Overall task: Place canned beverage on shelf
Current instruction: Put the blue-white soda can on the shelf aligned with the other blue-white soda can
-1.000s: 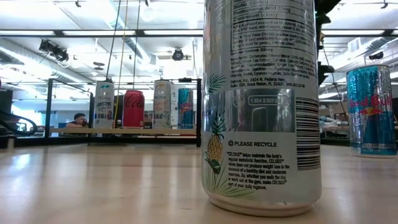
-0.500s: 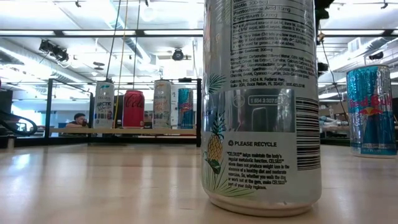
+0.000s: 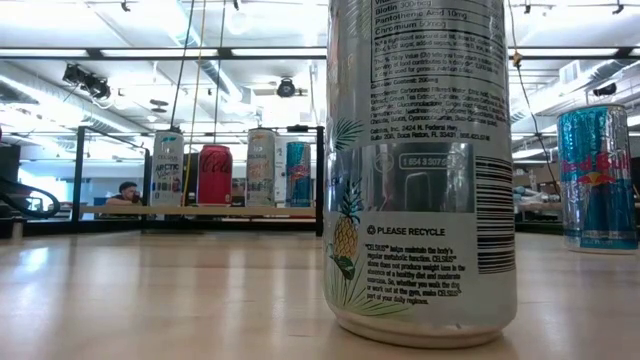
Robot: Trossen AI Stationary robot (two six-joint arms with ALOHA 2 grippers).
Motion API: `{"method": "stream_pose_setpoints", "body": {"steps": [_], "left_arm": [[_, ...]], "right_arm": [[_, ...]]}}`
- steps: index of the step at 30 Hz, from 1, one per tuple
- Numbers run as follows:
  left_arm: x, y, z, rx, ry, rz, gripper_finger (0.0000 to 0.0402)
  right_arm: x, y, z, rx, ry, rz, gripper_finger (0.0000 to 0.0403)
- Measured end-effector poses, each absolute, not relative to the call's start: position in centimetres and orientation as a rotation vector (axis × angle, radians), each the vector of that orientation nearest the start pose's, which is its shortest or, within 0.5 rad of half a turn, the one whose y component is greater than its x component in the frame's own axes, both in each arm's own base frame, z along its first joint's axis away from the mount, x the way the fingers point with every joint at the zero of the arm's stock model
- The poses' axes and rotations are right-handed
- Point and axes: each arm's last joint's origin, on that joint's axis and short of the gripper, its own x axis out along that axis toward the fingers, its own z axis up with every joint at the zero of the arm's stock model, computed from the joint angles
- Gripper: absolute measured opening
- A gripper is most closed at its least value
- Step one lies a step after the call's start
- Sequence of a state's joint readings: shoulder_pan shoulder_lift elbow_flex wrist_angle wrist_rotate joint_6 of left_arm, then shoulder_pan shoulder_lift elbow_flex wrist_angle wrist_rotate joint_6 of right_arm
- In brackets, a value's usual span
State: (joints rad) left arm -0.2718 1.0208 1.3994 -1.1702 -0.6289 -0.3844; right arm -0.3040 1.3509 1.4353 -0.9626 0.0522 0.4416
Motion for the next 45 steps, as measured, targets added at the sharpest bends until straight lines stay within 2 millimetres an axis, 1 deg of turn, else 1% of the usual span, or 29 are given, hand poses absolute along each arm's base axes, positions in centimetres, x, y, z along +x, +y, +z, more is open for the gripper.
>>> {"method": "stream_pose_setpoints", "body": {"steps": [4, 8, 10, 15, 21, 25, 29, 33, 37, 45], "left_arm": [[15.1, -2.4, 41.0, -0.020, 0.635, 0.467, 0.0318], [15.0, -2.4, 41.0, -0.022, 0.635, 0.468, 0.0318], [15.0, -2.4, 41.0, -0.023, 0.635, 0.468, 0.0318], [15.0, -2.4, 41.0, -0.022, 0.636, 0.468, 0.0318], [15.0, -2.4, 40.9, -0.016, 0.649, 0.469, 0.0318], [15.0, -2.4, 40.9, -0.028, 0.646, 0.473, 0.0318], [14.9, -2.4, 40.9, -0.058, 0.638, 0.484, 0.0318], [15.0, -2.4, 40.9, -0.065, 0.637, 0.486, 0.0318], [14.9, -2.4, 40.9, -0.066, 0.636, 0.486, 0.0318], [14.9, -2.4, 40.9, -0.065, 0.636, 0.486, 0.0318]], "right_arm": [[27.2, -7.2, 39.1, 0.450, 0.709, -0.435, 0.0250], [30.0, -7.2, 40.7, 0.366, 0.677, -0.378, 0.0250], [31.5, -7.6, 41.1, 0.317, 0.677, -0.361, 0.0250], [34.9, -9.8, 41.4, 0.275, 0.669, -0.377, 0.0250], [38.6, -12.4, 39.5, 0.259, 0.739, -0.406, 0.0250], [40.4, -13.4, 38.5, 0.227, 0.769, -0.396, 0.0250], [41.8, -14.2, 37.1, 0.200, 0.811, -0.364, 0.0250], [43.0, -14.5, 35.7, 0.186, 0.840, -0.332, 0.0250], [43.9, -14.8, 33.5, 0.194, 0.908, -0.315, 0.0250], [44.2, -14.8, 32.8, 0.191, 0.933, -0.295, 0.0250]]}}
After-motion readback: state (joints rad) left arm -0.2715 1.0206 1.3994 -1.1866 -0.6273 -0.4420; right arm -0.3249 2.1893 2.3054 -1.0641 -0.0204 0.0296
